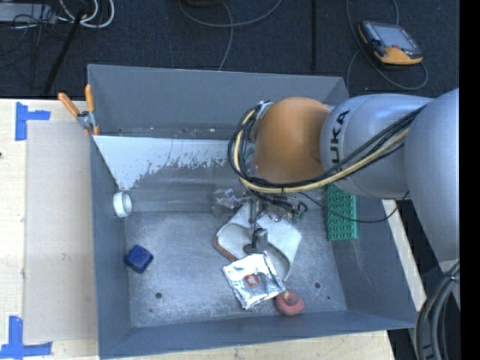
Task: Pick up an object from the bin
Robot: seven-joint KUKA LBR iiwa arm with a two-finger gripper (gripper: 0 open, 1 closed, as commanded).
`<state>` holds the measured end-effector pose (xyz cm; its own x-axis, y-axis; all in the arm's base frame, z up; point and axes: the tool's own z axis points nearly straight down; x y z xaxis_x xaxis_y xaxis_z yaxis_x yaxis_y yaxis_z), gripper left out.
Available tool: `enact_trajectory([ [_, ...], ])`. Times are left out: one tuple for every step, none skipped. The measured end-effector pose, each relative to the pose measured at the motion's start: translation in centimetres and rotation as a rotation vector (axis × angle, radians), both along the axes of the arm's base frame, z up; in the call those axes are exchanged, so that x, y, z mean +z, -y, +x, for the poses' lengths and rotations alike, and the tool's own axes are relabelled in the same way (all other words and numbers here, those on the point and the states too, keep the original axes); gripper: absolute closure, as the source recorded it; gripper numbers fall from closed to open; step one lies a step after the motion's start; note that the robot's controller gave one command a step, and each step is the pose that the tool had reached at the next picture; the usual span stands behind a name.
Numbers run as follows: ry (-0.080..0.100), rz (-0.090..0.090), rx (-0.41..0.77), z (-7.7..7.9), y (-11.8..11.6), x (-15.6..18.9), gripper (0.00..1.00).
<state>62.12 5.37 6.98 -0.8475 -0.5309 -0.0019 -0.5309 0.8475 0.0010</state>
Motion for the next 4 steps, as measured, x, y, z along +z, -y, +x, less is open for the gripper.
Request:
enact_trajectory([
  [-0.001,0.0,-0.008,0.0,0.0,0.0,0.0],
  [-0.001,0.0,-0.015,0.0,0.0,-0.1,0.0],
  [0.0,0.001,-0.017,0.0,0.0,0.0,1.0],
  [0.003,-0.001,-0.021,0.1,-0.1,4.7,1.0],
])
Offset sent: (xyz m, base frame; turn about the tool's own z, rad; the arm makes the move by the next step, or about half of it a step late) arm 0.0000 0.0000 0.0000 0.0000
